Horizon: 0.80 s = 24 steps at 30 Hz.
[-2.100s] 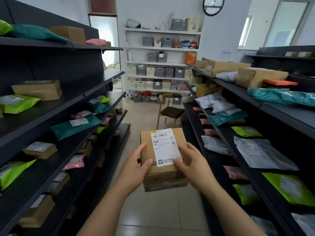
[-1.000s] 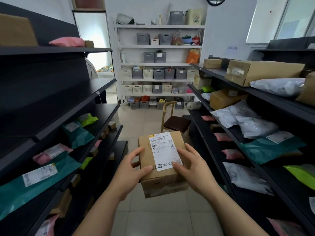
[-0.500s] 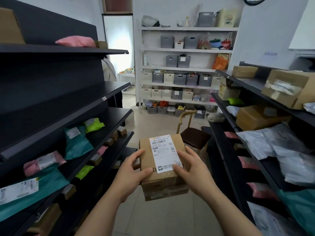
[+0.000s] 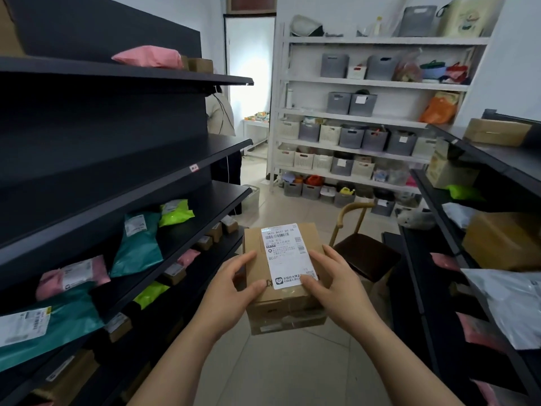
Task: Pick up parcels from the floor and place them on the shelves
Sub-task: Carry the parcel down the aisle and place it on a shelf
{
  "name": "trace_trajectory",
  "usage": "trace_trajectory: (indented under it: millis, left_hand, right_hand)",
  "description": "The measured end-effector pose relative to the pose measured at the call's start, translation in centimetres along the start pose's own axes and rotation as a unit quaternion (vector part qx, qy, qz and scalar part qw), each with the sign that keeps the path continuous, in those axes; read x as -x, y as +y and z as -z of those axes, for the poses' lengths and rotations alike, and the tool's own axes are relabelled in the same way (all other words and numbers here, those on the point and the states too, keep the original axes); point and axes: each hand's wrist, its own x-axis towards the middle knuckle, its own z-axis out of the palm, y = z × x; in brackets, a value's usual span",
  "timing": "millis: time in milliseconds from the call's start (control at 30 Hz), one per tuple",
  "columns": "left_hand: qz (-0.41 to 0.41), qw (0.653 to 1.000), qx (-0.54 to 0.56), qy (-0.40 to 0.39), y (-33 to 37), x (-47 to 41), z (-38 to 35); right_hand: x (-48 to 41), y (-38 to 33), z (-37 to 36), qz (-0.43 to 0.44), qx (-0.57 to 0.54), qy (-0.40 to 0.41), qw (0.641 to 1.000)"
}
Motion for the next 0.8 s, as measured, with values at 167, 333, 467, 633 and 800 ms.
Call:
trace_trajectory:
  millis: [167, 333, 467, 633, 800]
  left_hand:
    - [-0.024, 0.999, -0.04, 0.008, -1.0, -4.8, -0.2]
    - [-0.035, 0.998, -0.048, 0.007, -1.8, -10.6, 0.5]
    - [-0.035, 0.998, -0.057, 0.007, -2.0, -16.0, 2.3]
    - [-0.056, 0.997, -0.054, 0.005, -2.3, -22.3, 4.9]
    - [-0.055, 0.997, -0.044, 0.009, -3.1, -26.9, 6.1]
  right_hand:
    - [-5.2, 1.1, -0.7, -0.002, -0.009, -0.007, 1.0]
    - [-10.9, 1.0, -1.6, 0.014, -0.002, 0.005, 1.0]
    - [-16.2, -0.1, -2.6, 0.022, 0.003, 0.011, 1.0]
    - [-22.3, -1.5, -4.2, 0.025, 0.002, 0.017, 1.0]
    - [-27.1, -1.7, -6.0, 0.03, 0.008, 0.022, 0.999]
